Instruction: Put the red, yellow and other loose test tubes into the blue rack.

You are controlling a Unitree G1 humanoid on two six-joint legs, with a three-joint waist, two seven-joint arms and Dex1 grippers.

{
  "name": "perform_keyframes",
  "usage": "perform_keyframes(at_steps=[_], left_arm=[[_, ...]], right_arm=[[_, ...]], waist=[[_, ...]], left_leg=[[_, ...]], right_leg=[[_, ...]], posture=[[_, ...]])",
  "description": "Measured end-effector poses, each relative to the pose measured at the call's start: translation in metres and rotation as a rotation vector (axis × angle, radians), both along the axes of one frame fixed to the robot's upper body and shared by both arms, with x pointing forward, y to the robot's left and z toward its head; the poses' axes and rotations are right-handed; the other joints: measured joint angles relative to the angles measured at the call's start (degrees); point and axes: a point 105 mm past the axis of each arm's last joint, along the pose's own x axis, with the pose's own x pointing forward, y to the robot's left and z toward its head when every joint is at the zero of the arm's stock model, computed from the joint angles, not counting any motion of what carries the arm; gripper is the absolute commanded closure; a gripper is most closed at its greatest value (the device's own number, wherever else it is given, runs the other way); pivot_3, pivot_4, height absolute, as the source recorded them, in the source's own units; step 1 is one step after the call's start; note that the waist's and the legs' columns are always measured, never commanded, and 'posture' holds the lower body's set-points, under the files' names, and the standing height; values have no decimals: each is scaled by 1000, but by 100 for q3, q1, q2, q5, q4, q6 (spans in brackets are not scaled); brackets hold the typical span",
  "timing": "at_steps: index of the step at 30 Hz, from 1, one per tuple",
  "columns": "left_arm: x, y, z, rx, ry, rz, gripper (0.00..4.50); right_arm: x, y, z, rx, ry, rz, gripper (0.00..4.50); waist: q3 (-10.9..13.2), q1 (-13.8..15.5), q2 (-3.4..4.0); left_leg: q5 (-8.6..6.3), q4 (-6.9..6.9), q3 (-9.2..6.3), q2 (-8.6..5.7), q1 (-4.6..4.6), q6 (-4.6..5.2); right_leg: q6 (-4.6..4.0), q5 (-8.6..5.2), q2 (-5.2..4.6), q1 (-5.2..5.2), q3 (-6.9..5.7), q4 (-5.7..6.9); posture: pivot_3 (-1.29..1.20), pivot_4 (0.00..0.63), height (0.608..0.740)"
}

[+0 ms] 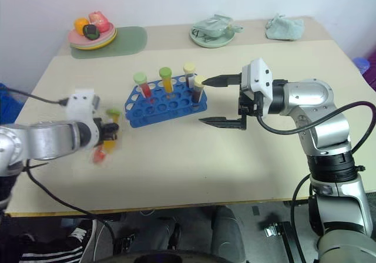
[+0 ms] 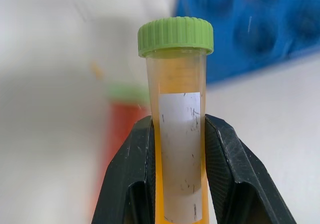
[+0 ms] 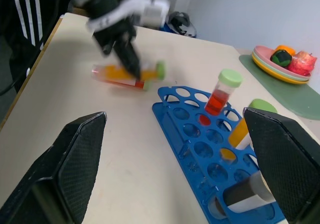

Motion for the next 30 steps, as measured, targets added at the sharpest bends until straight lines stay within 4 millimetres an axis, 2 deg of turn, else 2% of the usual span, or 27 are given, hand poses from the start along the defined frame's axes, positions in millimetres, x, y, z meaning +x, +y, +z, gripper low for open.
perform_keyframes(at_steps=[4,8,10,13,16,19,24,30], left_arm=[[1,-11,9,-51,-195,-45,3755],[8,-11,41,59,-533,-136,3755],[13,-13,49,111,-678,-212,3755],[20,-23,54,157,-839,-338,3755],[31,-43,52,132,-988,-458,3755],[38,-60,40,119,-1061,-547,3755],[56,-80,34,54,-1129,-598,3755],[65,-101,27,-20,-1150,-641,3755]], right_arm=[[1,-1,0,6,-6,-7,0],[2,-7,-6,13,20,-28,0],[3,-10,-12,16,46,-47,0],[5,-11,-13,25,53,-70,0],[9,-10,-10,56,43,-104,0],[10,-7,-8,75,34,-128,0],[13,-6,-4,96,18,-167,0],[13,-20,-5,81,23,-218,0]], waist=[[0,-2,1],[-1,3,1],[-1,3,1],[-1,8,2],[-3,10,3],[-3,-3,3],[-3,-2,2],[-4,4,1]], left_leg=[[0,-2,11,1,-1,0],[0,-5,31,3,-1,0],[0,-6,34,3,-1,1],[0,-6,36,5,-5,1],[1,-4,35,6,-6,3],[-1,-4,35,6,-11,6],[0,1,36,10,-12,7],[0,5,36,12,-13,9]], right_leg=[[-1,0,4,0,0,-4],[-2,1,5,3,0,-26],[-5,4,5,3,0,-32],[-18,15,14,12,-6,-63],[-9,33,14,22,-12,-85],[-6,35,14,19,-13,-92],[-2,38,13,19,-13,-92],[3,41,11,21,-13,-93]], posture=[[0,150,740],[0,150,740],[0,150,740],[0,150,740],[0,150,740],[0,150,740],[0,150,740],[0,150,740]])
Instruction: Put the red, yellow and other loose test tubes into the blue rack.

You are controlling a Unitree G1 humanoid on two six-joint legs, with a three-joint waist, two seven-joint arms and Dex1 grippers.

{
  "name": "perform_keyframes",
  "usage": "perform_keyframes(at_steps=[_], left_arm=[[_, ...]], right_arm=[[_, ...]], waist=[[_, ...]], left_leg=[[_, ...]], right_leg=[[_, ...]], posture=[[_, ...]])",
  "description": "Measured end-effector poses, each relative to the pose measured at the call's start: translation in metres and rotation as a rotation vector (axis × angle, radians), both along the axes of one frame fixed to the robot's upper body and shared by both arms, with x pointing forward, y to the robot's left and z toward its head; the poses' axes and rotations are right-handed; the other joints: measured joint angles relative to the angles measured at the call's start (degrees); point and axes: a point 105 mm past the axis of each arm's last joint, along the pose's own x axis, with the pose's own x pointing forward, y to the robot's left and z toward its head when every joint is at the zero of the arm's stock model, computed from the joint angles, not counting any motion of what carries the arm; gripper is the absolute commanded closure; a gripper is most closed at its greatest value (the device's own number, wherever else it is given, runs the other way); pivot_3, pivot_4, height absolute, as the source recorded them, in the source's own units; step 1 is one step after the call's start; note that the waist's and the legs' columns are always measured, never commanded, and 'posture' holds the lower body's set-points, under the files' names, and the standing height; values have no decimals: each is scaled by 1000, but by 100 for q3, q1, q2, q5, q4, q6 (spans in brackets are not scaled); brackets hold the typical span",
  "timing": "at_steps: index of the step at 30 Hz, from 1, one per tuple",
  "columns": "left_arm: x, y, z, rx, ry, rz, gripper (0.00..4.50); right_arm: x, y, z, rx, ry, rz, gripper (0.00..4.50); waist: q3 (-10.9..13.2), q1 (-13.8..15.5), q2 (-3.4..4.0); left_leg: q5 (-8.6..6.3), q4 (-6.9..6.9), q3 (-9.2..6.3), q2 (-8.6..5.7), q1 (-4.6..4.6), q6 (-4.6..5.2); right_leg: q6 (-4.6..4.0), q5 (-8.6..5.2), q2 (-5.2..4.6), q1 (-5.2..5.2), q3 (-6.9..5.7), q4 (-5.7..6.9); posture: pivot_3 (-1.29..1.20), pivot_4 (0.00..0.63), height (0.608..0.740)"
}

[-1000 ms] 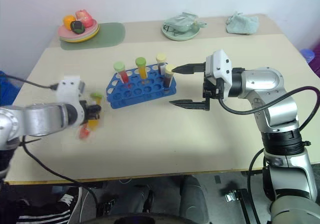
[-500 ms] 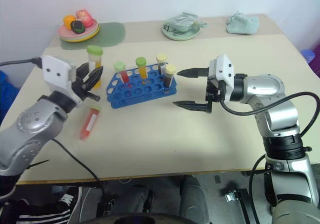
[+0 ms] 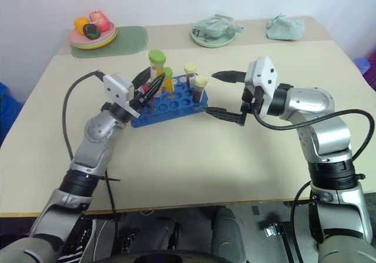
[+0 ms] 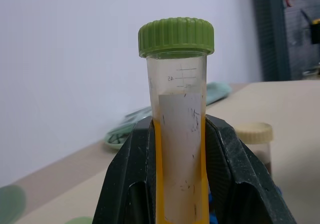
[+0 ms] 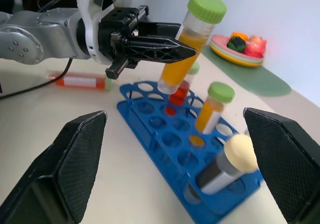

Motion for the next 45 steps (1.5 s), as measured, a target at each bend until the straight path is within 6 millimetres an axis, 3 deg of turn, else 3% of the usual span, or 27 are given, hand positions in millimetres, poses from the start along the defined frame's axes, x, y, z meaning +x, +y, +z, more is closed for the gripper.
perform_keyframes(at_steps=[5,16,20,36,45], left_arm=[[2,-13,-9,-23,16,-33,3755],[10,-13,-30,16,10,25,3755],[15,-16,-45,12,66,31,3755],[23,-34,-47,-77,104,-36,3755],[17,-29,-48,-84,105,-26,3755]], right_arm=[[-2,-11,-2,3,37,-26,0],[-4,-16,-1,-12,43,-51,0],[-5,-15,-1,-13,38,-56,0],[-2,-19,1,-30,14,-96,0],[-2,-20,1,-45,0,-104,0]], waist=[[0,-5,0],[0,8,0],[-1,5,-1],[-3,6,-2],[-4,5,-2]], left_leg=[[0,-1,0,2,1,0],[0,0,1,2,1,0],[0,1,1,1,1,0],[0,2,1,1,3,1],[0,2,1,1,5,1]], right_leg=[[0,0,1,-1,0,0],[0,1,1,0,0,0],[1,1,1,1,0,1],[1,2,0,4,0,1],[1,2,1,4,0,2]], posture=[[0,150,740],[0,150,740],[0,150,740],[0,150,740],[0,150,740]])
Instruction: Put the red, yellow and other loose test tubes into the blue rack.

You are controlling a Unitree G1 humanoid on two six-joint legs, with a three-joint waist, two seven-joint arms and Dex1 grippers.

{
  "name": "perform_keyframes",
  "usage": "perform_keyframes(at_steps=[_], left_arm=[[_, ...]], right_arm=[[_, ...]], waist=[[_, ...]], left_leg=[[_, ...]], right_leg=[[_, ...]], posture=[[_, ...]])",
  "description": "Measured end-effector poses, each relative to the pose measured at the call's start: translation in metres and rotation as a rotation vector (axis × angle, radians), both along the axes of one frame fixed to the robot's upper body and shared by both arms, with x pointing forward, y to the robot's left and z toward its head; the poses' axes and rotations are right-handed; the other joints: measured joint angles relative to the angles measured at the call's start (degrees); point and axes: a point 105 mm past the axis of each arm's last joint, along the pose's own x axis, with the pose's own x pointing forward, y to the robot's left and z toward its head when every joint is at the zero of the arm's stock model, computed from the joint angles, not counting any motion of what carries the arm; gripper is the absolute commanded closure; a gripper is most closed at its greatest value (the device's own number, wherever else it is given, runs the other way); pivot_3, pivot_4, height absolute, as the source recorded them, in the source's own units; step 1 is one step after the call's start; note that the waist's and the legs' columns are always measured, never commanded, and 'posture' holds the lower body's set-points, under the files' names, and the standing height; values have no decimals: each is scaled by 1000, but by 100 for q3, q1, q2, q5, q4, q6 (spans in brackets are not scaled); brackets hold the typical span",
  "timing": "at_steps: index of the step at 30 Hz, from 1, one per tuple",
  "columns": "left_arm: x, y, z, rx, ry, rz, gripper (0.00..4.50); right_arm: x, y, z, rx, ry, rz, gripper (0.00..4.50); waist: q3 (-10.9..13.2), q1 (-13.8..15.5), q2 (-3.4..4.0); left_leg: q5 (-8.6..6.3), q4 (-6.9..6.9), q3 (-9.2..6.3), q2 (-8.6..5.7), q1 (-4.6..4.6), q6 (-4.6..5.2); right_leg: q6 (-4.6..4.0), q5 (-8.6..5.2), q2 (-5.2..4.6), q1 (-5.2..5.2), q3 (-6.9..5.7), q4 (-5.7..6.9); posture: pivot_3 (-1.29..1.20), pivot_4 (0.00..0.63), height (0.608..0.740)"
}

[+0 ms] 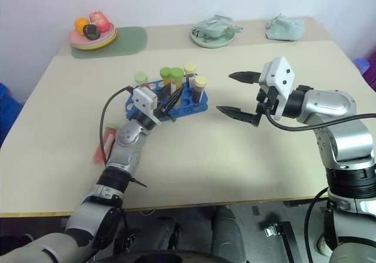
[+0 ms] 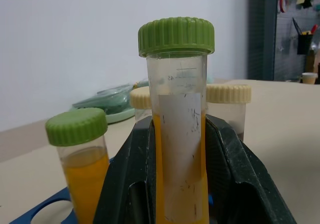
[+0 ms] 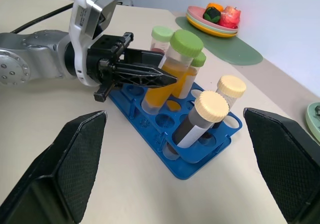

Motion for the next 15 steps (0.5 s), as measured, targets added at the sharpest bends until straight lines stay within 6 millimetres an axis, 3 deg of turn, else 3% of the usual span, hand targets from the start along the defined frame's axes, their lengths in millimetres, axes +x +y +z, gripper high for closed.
perform_keyframes(at_steps=[15], left_arm=[[2,4,-2,-48,33,15,3755]], right_arm=[[0,-1,1,-7,-18,5,0]], waist=[[-1,-2,0]], left_leg=[[0,0,0,0,0,0]], right_leg=[[0,0,0,0,0,0]], posture=[[0,150,740]])
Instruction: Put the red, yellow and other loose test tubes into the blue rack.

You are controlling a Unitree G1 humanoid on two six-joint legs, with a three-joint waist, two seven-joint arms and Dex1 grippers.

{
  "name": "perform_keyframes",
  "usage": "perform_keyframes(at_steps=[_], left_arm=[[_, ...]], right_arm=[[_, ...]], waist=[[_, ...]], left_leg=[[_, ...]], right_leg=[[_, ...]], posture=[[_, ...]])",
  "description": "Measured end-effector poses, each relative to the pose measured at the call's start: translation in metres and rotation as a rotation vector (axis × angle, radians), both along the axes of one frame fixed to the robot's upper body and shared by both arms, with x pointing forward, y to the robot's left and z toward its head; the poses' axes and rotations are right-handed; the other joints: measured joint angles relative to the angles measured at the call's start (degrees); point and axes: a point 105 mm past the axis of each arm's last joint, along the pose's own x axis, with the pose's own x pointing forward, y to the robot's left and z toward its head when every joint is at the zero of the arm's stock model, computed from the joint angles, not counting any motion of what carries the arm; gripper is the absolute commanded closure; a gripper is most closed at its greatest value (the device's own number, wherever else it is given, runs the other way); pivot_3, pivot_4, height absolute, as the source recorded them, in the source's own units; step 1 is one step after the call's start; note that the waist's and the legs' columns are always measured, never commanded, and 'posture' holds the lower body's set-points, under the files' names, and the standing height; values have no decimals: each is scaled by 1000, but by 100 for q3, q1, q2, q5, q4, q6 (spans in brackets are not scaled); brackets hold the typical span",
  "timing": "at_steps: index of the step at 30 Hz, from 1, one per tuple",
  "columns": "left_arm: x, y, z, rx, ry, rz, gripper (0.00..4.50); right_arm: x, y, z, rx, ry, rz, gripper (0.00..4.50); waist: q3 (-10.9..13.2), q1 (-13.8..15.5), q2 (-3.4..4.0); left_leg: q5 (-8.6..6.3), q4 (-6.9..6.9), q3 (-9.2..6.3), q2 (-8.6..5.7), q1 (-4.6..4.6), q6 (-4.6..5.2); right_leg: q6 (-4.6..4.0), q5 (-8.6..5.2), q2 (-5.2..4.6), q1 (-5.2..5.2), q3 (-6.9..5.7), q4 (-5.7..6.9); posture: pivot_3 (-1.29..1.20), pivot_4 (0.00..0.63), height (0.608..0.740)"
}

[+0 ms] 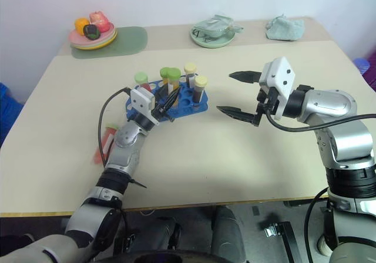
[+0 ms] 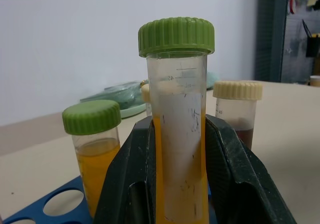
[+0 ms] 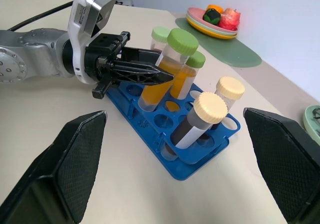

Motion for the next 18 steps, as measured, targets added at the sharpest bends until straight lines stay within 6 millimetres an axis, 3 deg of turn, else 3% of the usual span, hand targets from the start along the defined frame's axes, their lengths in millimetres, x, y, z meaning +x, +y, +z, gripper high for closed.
perform_keyframes(at_steps=[9,18], left_arm=[[-8,1,-3,-26,3,-23,3755],[-3,6,-1,-25,5,-15,3755]], right_arm=[[2,-3,-2,4,10,-7,0],[2,-3,-2,3,6,-8,0]], waist=[[-3,4,0],[-3,0,0]], left_leg=[[0,0,0,0,1,0],[0,0,0,0,2,0]], right_leg=[[0,0,0,2,0,0],[0,0,0,2,0,0]], posture=[[0,150,740],[0,150,740]])
